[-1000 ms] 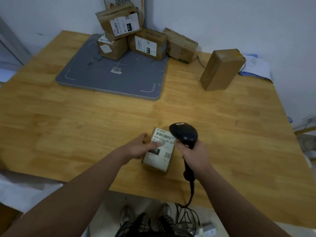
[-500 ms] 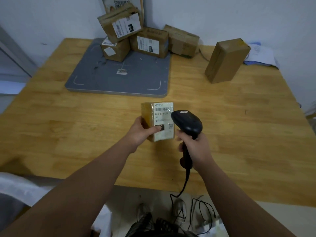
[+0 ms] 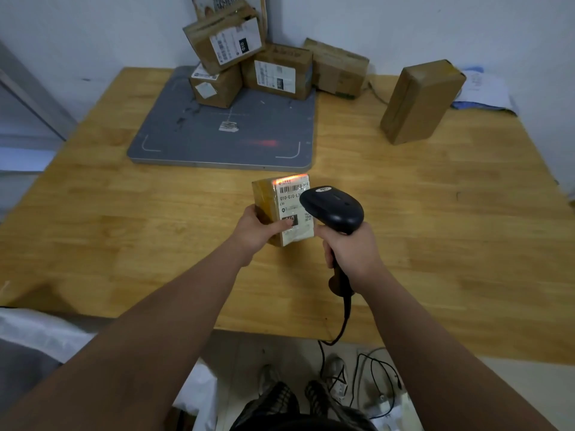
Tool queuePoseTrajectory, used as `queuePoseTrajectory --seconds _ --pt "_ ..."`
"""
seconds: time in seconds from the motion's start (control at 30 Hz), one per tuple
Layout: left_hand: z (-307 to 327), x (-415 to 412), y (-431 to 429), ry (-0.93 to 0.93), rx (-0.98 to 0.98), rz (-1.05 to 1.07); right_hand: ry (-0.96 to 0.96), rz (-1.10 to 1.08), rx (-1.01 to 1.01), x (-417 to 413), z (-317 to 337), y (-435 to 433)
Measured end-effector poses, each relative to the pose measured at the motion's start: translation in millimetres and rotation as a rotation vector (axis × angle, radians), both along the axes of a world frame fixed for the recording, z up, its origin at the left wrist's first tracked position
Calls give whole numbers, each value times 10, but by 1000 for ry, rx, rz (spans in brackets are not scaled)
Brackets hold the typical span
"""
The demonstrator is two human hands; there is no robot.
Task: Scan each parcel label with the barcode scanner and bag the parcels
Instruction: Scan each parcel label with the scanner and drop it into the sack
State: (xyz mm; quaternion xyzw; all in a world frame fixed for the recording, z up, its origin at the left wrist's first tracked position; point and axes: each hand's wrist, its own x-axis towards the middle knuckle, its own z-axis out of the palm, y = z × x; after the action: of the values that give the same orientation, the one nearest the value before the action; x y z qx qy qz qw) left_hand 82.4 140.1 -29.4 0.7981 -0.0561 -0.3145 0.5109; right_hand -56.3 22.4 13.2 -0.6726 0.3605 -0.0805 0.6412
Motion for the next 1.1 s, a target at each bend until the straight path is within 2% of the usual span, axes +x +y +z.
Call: queuePoseTrajectory --seconds 1.1 --pt "7 90 -94 -4 5 78 -4 -32 53 19 -43 -17"
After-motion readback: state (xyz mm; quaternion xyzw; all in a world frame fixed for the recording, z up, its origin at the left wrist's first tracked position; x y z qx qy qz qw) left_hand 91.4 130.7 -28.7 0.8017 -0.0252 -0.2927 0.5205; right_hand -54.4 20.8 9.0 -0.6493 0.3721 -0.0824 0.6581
